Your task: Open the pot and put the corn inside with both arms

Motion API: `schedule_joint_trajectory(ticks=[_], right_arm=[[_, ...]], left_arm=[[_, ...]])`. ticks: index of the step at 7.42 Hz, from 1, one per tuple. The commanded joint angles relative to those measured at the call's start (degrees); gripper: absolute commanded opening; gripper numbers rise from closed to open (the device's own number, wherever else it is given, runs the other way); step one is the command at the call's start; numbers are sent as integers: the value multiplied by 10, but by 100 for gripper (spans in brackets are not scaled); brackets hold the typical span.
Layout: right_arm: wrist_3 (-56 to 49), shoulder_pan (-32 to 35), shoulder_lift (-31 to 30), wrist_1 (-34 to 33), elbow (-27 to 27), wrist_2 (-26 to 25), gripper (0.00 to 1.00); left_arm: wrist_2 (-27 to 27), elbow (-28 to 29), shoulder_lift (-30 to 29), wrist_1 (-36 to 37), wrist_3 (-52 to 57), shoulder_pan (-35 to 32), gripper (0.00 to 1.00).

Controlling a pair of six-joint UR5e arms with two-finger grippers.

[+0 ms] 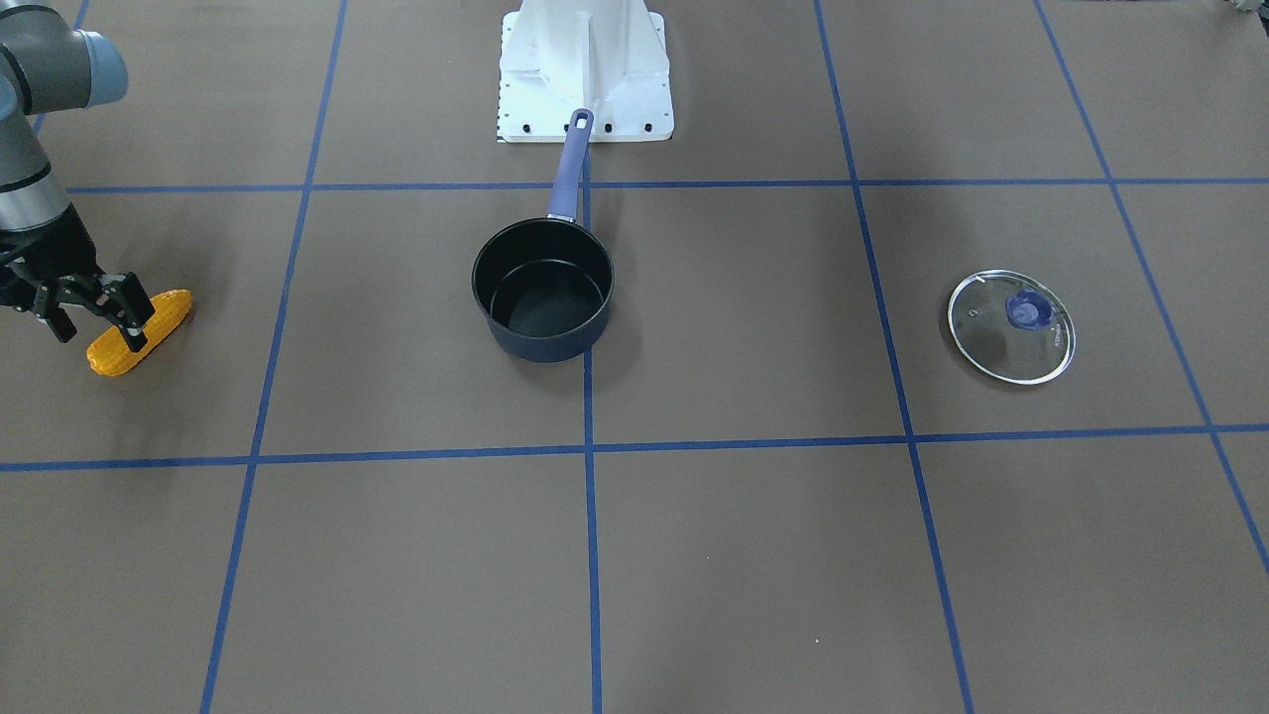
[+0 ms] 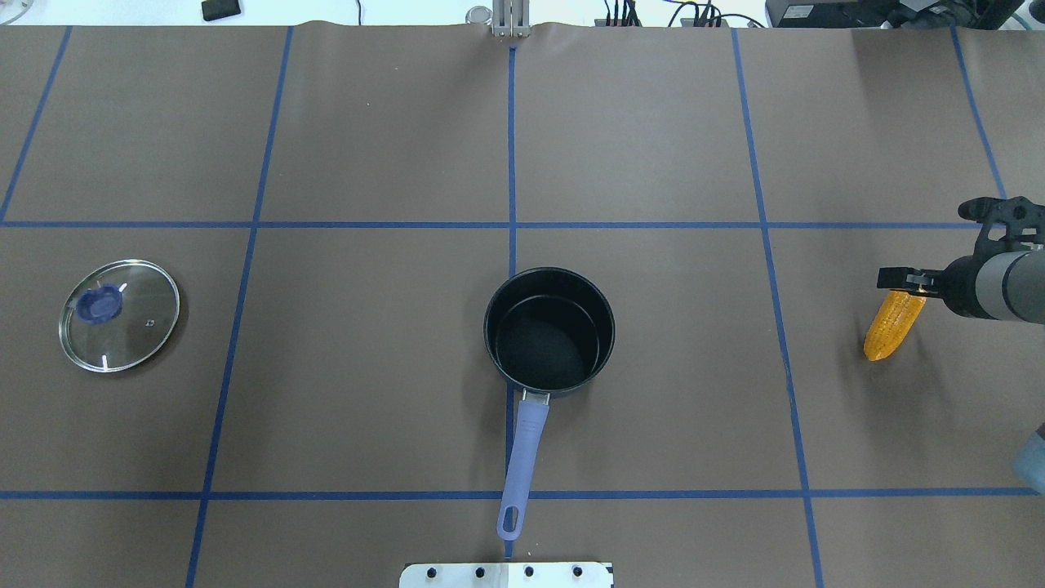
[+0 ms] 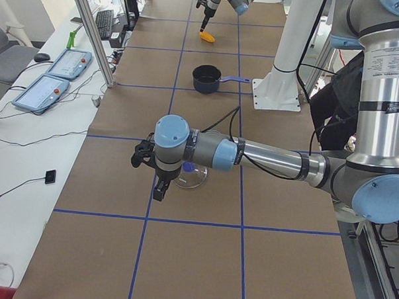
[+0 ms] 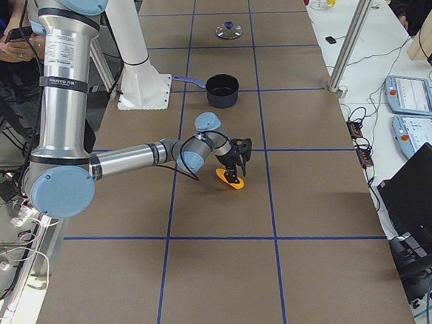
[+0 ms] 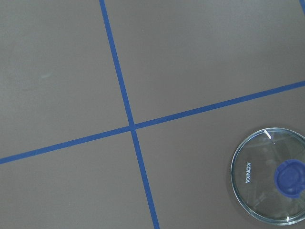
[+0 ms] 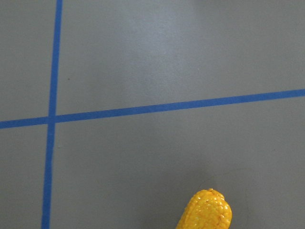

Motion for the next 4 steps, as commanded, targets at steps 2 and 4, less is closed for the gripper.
schedule_joint_trajectory(ticks=[2, 4], right_arm=[[28, -38, 14, 28, -44, -51, 85], [29, -43, 14, 27, -43, -54, 16]], left_arm=[[0, -11, 7, 1, -1, 0, 99], [0, -13, 8, 1, 0, 0, 99]])
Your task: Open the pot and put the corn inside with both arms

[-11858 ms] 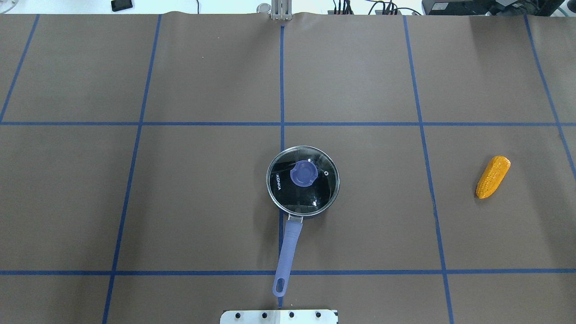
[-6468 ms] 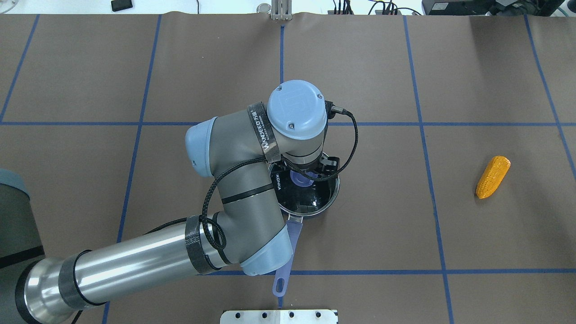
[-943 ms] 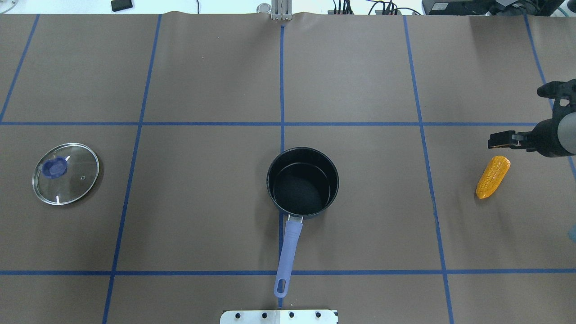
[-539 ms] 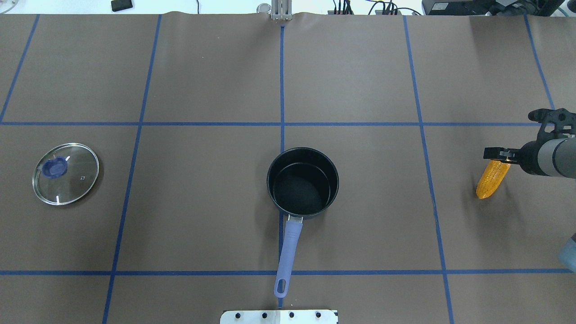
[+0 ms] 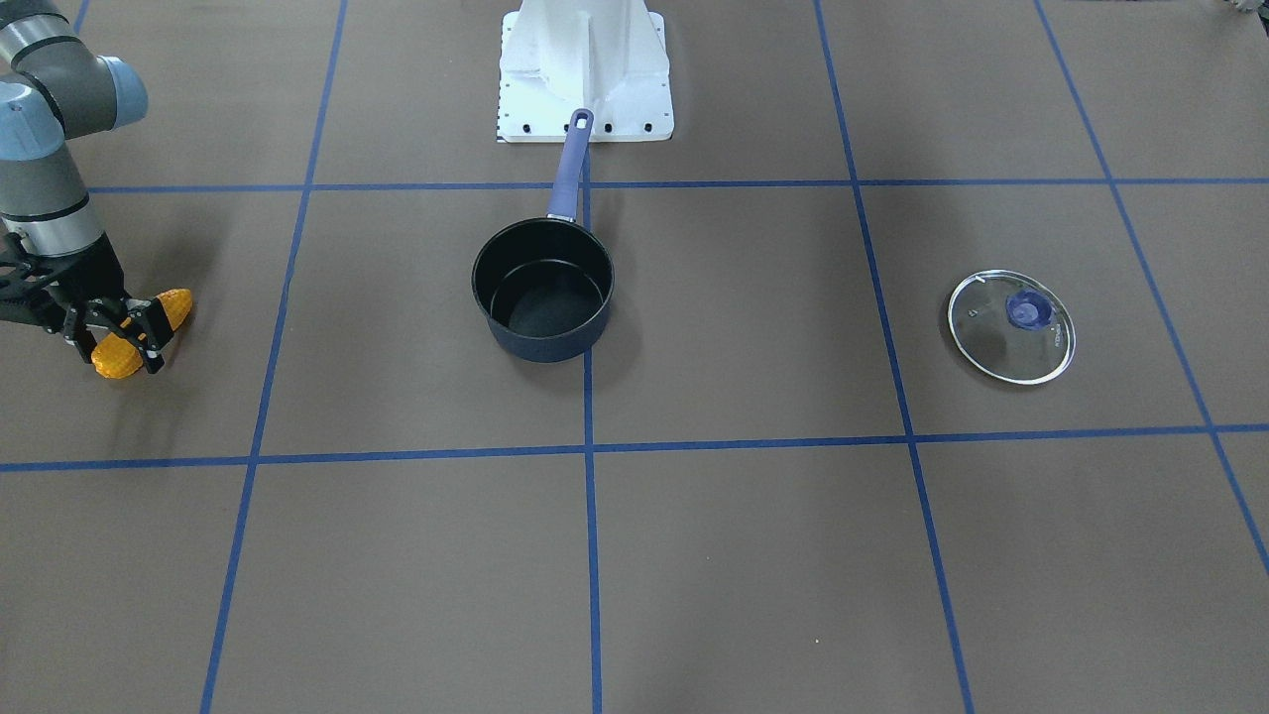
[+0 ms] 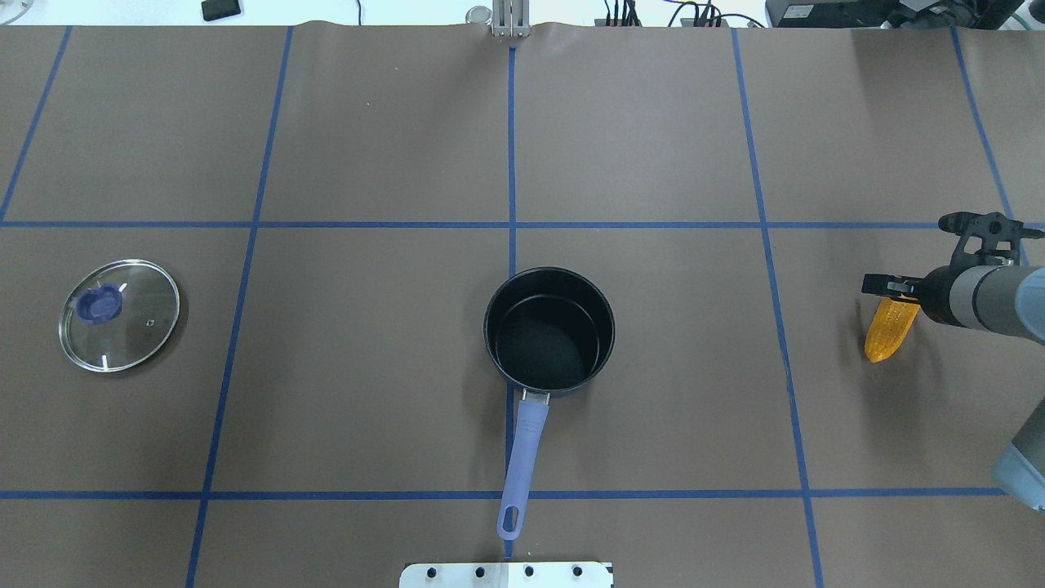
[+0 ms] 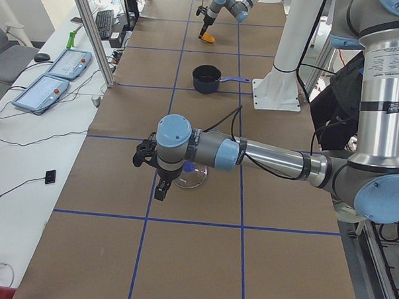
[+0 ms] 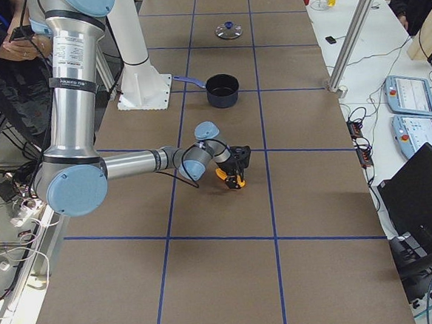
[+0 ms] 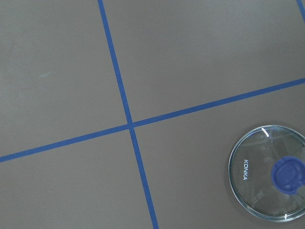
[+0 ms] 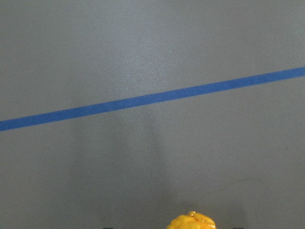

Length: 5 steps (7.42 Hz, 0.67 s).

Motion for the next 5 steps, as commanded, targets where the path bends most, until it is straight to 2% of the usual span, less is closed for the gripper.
schedule_joint_trajectory(ticks=[1, 3, 5], right_arm=[[-2, -3, 1, 0, 11, 2, 0], [-9, -3, 36, -6, 41, 14, 0], [-1, -4, 152, -6, 47, 17, 0]], left_arm=[[0, -2, 2, 0, 0, 0, 99], [0, -3, 2, 0, -1, 0, 99], [0, -2, 2, 0, -1, 1, 99]])
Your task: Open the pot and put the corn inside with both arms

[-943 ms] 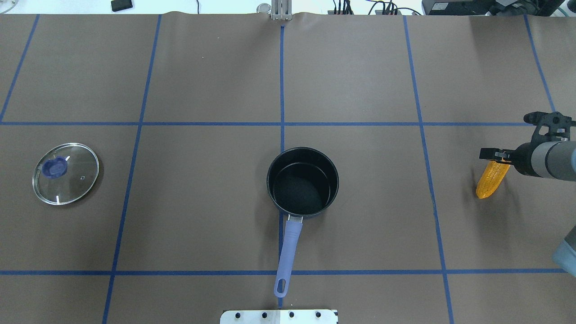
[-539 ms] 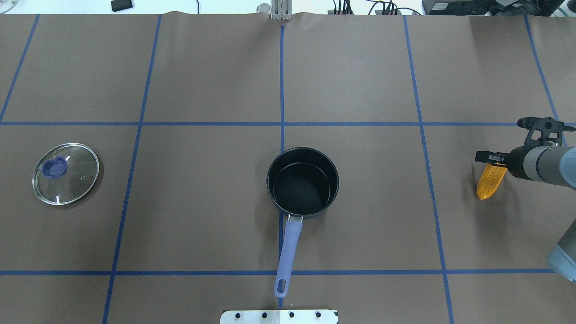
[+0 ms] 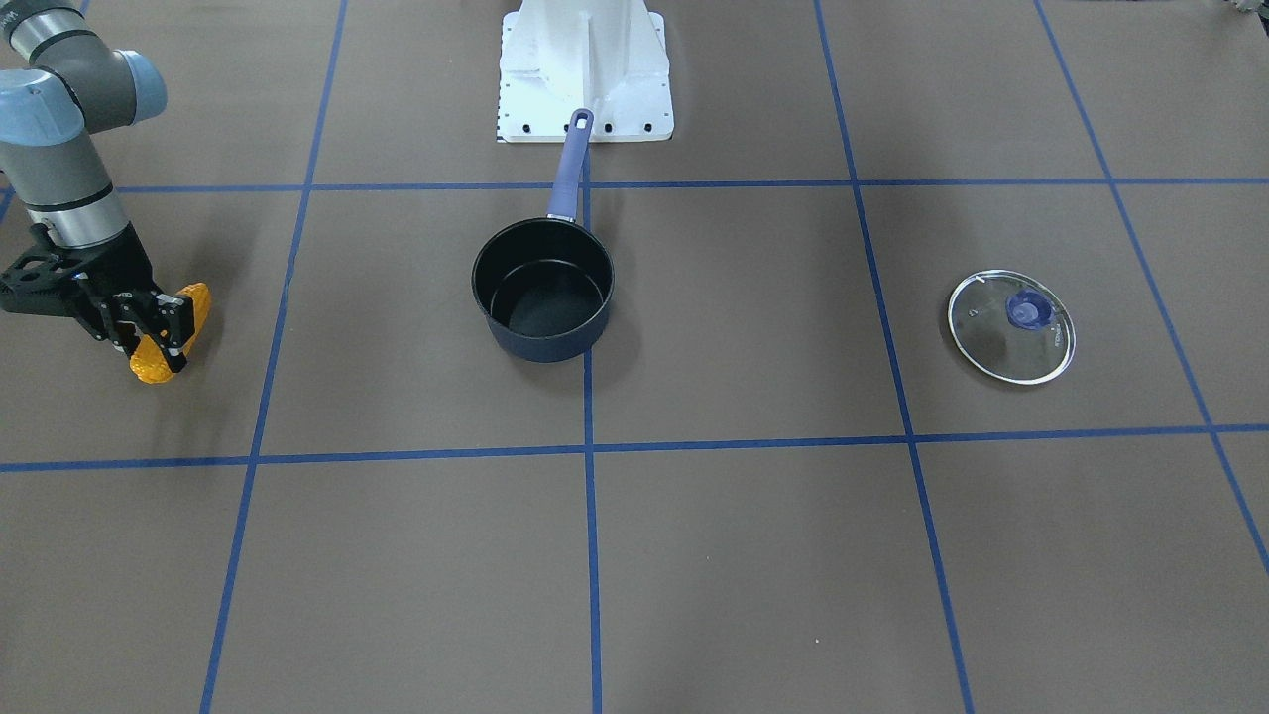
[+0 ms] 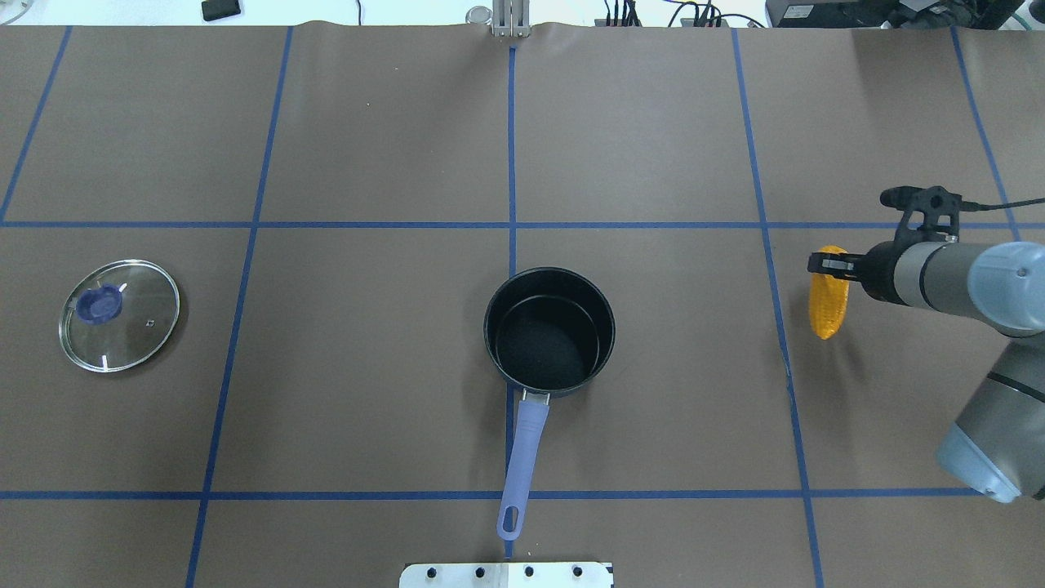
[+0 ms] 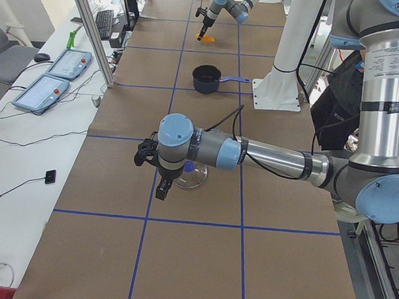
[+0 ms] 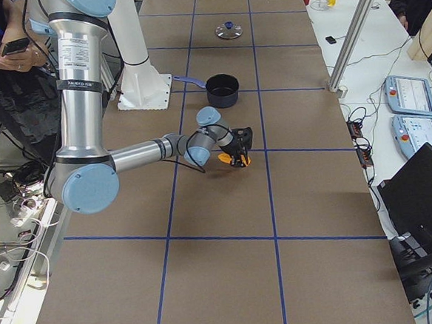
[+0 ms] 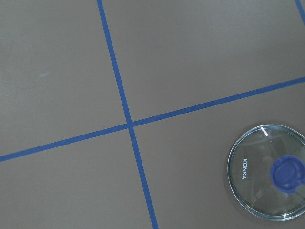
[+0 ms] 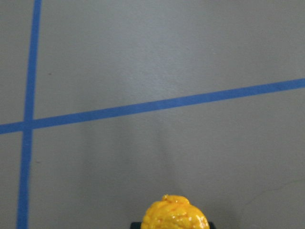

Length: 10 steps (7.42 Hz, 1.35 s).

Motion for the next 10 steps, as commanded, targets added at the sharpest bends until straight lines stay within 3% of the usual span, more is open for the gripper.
schedule_joint_trajectory(ticks=[1, 3, 4, 5, 6, 7, 8, 10], right_arm=[[17, -4, 126, 0, 10, 1, 0], [134, -49, 207, -3, 14, -7, 0], [145, -85, 228, -3, 13, -44, 0], [144, -136, 247, -5, 6, -114, 0], [144, -161, 252, -13, 9, -137, 26], [144, -166, 252, -16, 10, -143, 89], [143, -166, 252, -49, 17, -145, 100], [134, -156, 255, -171, 74, -118, 100]], left_arm=[[0, 0, 0, 0, 0, 0, 99], [0, 2, 0, 0, -1, 1, 99], [0, 3, 0, 0, -1, 1, 99], [0, 4, 0, 0, -1, 1, 99], [0, 5, 0, 0, -1, 1, 99], [0, 5, 0, 0, -1, 1, 99], [0, 5, 0, 0, -1, 1, 99], [0, 5, 0, 0, -1, 1, 99]])
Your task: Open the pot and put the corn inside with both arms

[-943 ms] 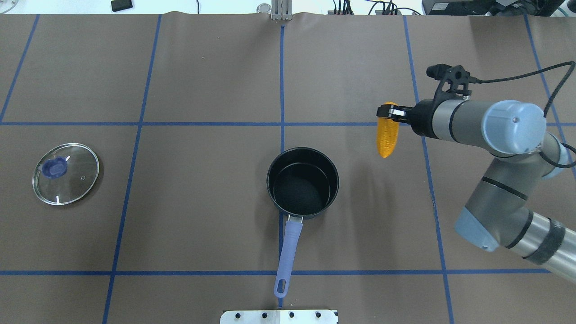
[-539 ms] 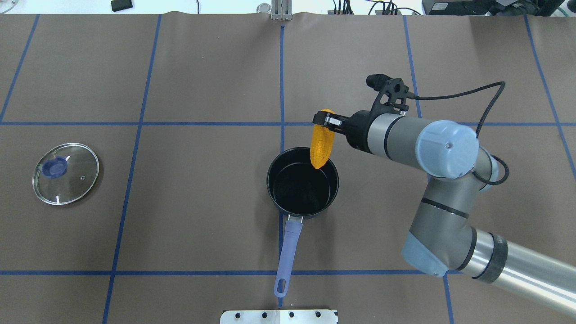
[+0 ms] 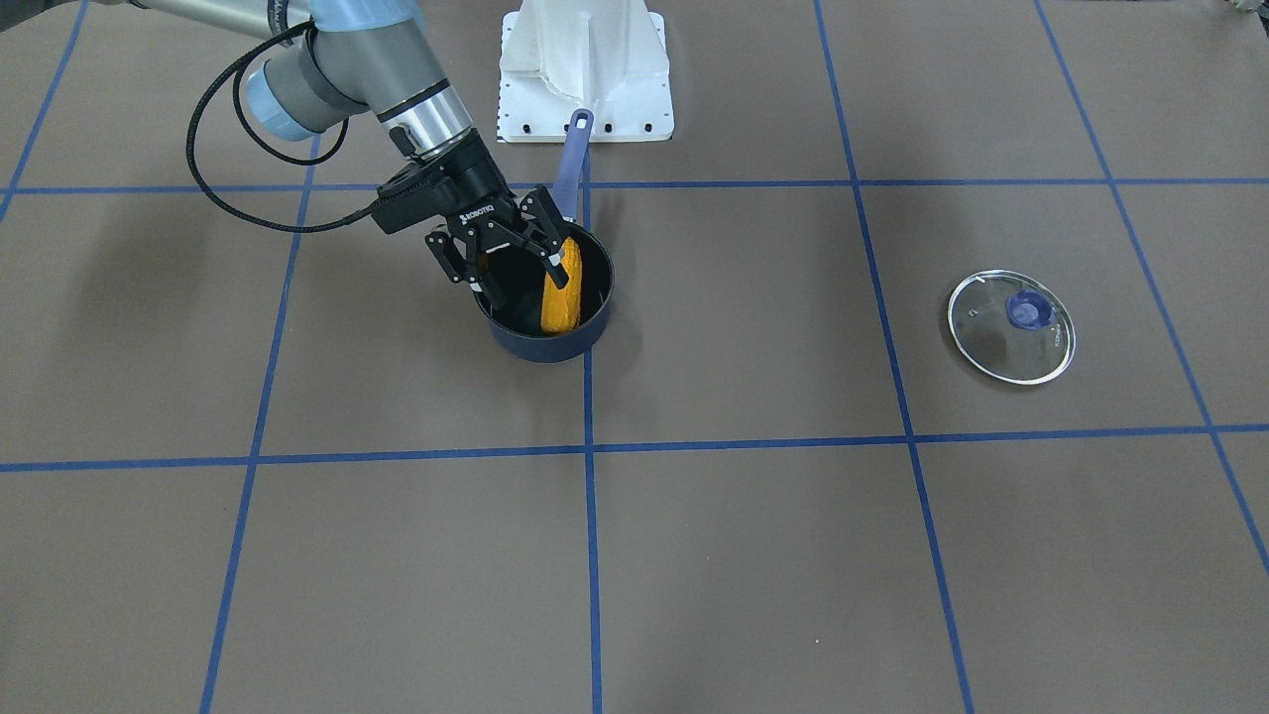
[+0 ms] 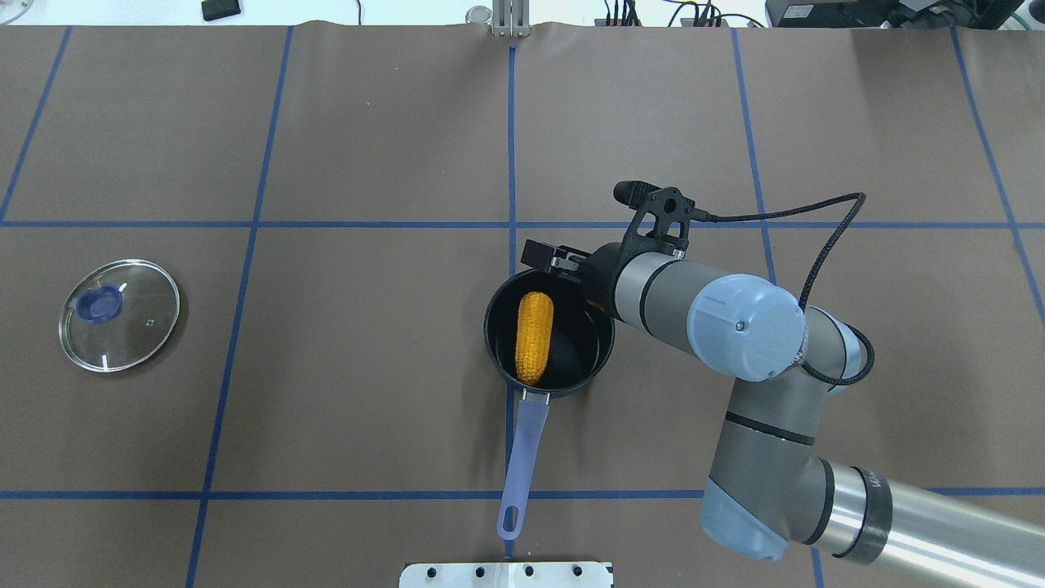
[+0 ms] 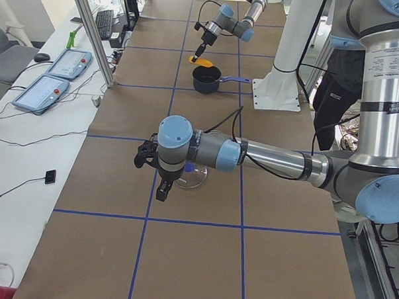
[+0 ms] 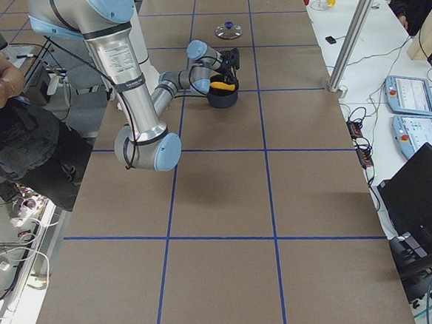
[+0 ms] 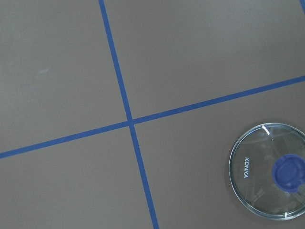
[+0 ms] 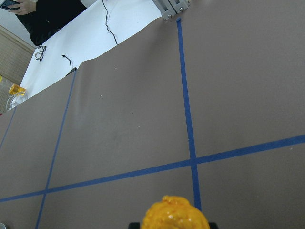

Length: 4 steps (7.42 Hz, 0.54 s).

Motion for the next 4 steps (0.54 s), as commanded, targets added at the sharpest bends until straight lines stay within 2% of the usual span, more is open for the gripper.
schedule_joint_trajectory(ticks=[1, 2, 4], right_arm=[[-5, 36, 4, -123, 58, 66, 100], [-33, 84, 15, -169, 58, 120, 100], [-193, 228, 10, -268, 38, 271, 100]], left_arm=[[0, 0, 0, 1, 0, 0, 99], [-1, 0, 0, 7, 0, 0, 99], [4, 18, 0, 33, -2, 1, 99]])
